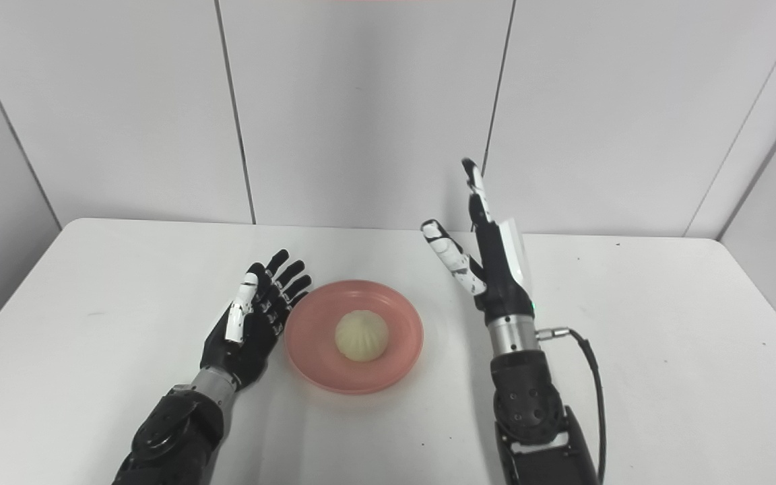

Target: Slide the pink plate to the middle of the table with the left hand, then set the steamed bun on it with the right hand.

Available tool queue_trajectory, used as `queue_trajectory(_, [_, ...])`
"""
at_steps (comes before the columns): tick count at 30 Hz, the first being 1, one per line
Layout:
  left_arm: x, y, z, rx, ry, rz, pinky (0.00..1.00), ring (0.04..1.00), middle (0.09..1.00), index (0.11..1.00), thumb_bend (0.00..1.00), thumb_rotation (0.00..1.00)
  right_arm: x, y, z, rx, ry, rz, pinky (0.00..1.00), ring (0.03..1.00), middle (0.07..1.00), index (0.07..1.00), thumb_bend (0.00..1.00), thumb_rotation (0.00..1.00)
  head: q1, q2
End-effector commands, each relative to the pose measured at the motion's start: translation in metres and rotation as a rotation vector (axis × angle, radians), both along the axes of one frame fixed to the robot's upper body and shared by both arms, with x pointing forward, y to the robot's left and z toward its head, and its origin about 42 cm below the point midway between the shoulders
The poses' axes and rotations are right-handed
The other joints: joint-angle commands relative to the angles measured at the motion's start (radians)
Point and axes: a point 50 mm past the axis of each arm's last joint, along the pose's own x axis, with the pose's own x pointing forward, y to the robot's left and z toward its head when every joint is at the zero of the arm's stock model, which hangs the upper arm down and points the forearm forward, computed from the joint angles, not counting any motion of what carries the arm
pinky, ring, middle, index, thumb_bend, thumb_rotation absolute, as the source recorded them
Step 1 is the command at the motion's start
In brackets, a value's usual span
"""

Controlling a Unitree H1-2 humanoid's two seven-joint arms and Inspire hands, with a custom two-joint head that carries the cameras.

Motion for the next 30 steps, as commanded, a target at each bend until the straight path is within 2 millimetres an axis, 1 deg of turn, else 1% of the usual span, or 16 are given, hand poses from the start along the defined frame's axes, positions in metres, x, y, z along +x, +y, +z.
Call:
queue_trajectory(1, [-0.033,0.004,-0.056,0.048,0.251,0.007,0.94,0.936,0.955,0.963,0.44,1.00,0.008,-0.003,0.011,0.131,0.018,0.051,1.00,1.000,1.000,1.000,0.51,1.00,0.001,0.001])
queue_trajectory(6, [-0.035,0.004,-0.056,0.042,0.250,0.030,0.94,0.936,0.952,0.962,0.44,1.00,0.012,-0.018,-0.010,0.141,0.056,0.085,1.00,1.000,1.000,1.000,0.53,1.00,0.001,-0.002])
queue_trajectory(8, [-0.035,0.004,-0.055,0.043,0.242,0.037,0.94,0.935,0.951,0.962,0.44,1.00,0.012,-0.022,-0.019,0.161,0.063,0.087,1.00,1.000,1.000,1.000,0.47,1.00,0.001,-0.002])
queue_trajectory(9, [-0.036,0.004,-0.055,0.043,0.240,0.040,0.94,0.935,0.951,0.964,0.44,1.00,0.012,-0.023,-0.023,0.176,0.063,0.089,1.00,1.000,1.000,1.000,0.42,1.00,0.003,-0.002])
queue_trajectory(11, [-0.037,0.004,-0.054,0.047,0.232,0.046,0.94,0.935,0.950,0.964,0.43,1.00,0.009,-0.024,-0.031,0.191,0.090,0.098,1.00,1.000,1.000,1.000,0.39,1.00,0.005,0.000])
queue_trajectory(13, [-0.038,0.004,-0.053,0.052,0.228,0.051,0.94,0.935,0.950,0.961,0.43,1.00,0.005,-0.023,-0.038,0.193,0.131,0.103,1.00,1.000,1.000,1.000,0.37,1.00,0.007,0.001])
queue_trajectory(18, [-0.041,0.003,-0.051,0.058,0.222,0.062,0.94,0.941,0.956,0.969,0.43,1.00,-0.008,-0.017,-0.047,0.179,0.192,0.112,1.00,1.000,1.000,1.000,0.36,1.00,0.005,0.004])
queue_trajectory(27, [-0.044,0.002,-0.050,0.070,0.219,0.077,0.94,0.942,0.958,0.969,0.43,1.00,-0.017,-0.011,-0.057,0.153,0.242,0.119,1.00,1.000,1.000,1.000,0.31,1.00,0.012,0.006])
queue_trajectory(30, [-0.046,0.002,-0.049,0.081,0.215,0.086,0.94,0.945,0.962,0.974,0.43,1.00,-0.019,-0.009,-0.062,0.136,0.249,0.122,1.00,1.000,1.000,1.000,0.33,1.00,0.018,0.006])
